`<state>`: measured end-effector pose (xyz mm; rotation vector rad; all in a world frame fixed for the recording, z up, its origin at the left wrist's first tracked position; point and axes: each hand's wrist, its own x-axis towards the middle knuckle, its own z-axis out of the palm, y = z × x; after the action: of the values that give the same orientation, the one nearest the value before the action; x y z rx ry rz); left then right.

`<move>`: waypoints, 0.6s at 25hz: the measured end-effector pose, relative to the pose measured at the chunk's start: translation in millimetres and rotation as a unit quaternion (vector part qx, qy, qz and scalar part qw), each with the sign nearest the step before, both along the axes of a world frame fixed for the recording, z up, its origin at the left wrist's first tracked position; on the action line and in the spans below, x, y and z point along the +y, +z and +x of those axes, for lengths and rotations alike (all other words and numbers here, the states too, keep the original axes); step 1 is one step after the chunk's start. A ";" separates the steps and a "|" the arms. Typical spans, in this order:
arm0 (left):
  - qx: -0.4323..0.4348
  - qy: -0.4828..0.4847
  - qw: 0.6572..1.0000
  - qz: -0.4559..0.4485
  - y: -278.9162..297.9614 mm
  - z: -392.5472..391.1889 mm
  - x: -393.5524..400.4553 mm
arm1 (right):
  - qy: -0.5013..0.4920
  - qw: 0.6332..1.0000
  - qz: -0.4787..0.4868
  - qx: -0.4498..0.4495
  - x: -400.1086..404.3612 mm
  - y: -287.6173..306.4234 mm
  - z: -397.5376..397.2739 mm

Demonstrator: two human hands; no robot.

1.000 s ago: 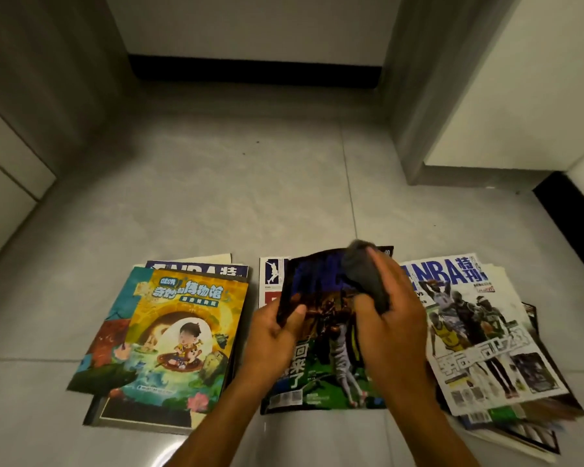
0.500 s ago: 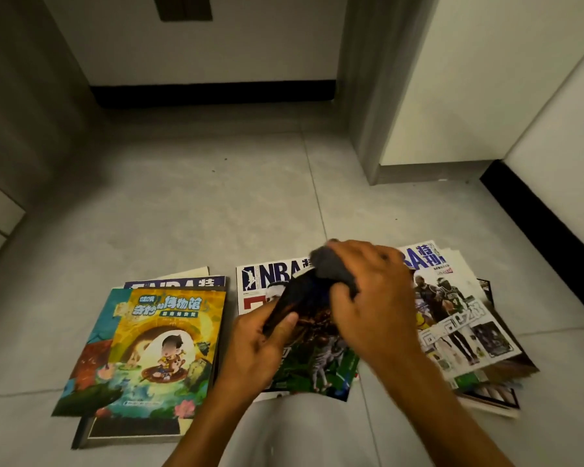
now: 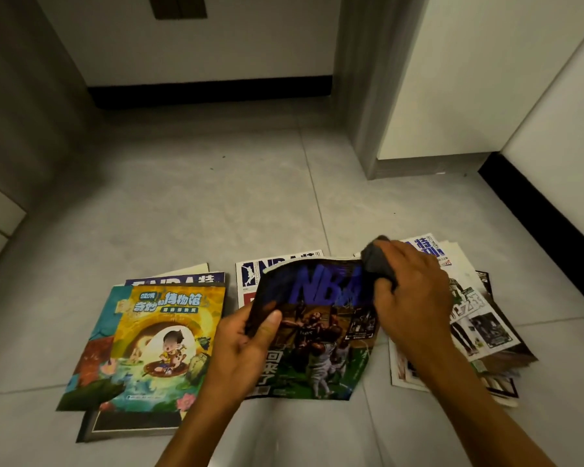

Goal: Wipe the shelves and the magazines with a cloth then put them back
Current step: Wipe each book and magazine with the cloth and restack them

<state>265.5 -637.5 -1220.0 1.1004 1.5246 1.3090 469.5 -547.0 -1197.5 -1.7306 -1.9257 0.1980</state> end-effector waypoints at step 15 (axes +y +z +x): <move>0.044 0.008 0.998 0.046 17.6 -0.9 19.6 | 0.031 0.781 -0.051 0.621 -6.2 42.0 -19.4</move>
<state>264.6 -617.9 -1202.5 1.2212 1.5528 1.3696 450.1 -553.2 -1155.5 -1.0299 -0.9357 1.1530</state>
